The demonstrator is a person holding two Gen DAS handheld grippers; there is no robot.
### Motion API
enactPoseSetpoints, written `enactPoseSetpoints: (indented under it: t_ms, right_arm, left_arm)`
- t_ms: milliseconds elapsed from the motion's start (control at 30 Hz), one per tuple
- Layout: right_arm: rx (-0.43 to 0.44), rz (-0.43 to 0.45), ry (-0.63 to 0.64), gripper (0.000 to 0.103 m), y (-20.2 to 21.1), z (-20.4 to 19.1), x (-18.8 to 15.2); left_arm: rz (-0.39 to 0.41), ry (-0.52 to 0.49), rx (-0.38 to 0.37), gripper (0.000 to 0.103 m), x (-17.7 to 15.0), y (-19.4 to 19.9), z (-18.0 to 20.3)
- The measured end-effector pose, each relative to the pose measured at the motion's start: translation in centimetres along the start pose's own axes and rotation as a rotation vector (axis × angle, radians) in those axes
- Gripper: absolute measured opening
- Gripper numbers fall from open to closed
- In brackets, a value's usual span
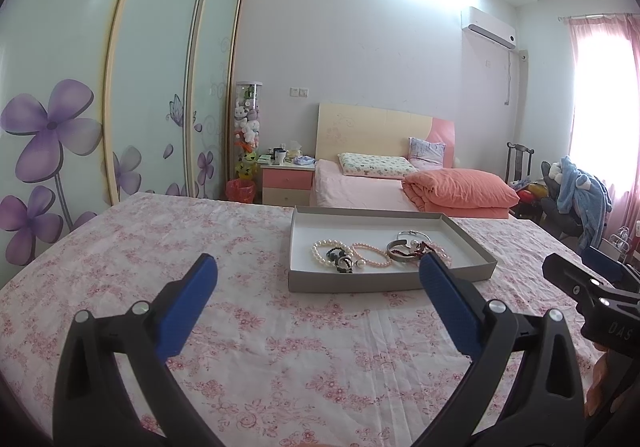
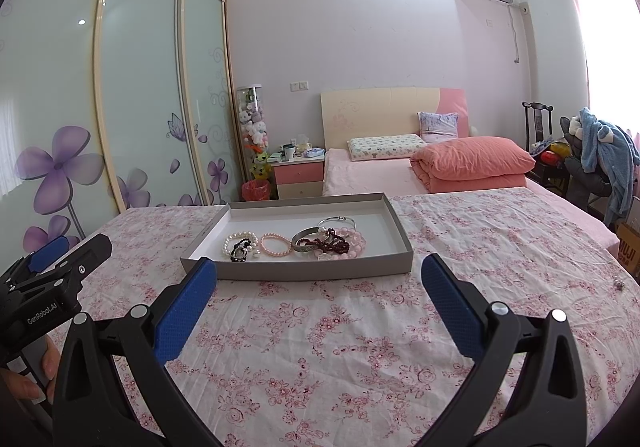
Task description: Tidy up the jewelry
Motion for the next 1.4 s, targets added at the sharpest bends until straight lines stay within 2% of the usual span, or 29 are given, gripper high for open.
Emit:
enactPoseSetpoints:
  t_ms: [1400]
  right_arm:
    - [-0.003,-0.009,-0.008,0.101,-0.10,-0.23,-0.44]
  left_arm:
    - [-0.004,-0.008,-0.003,0.099,0.25,-0.18,0.55]
Point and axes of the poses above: each gripper's, at about its wrist camera, not at the fingertips, and y roughly against the way its jaws point, z to its right, x to its top, the point moved 9 cm from there along -y, roughly the way its jaws point, and after that the axes turned 4 degrees about -x, right-handed, at the moved point
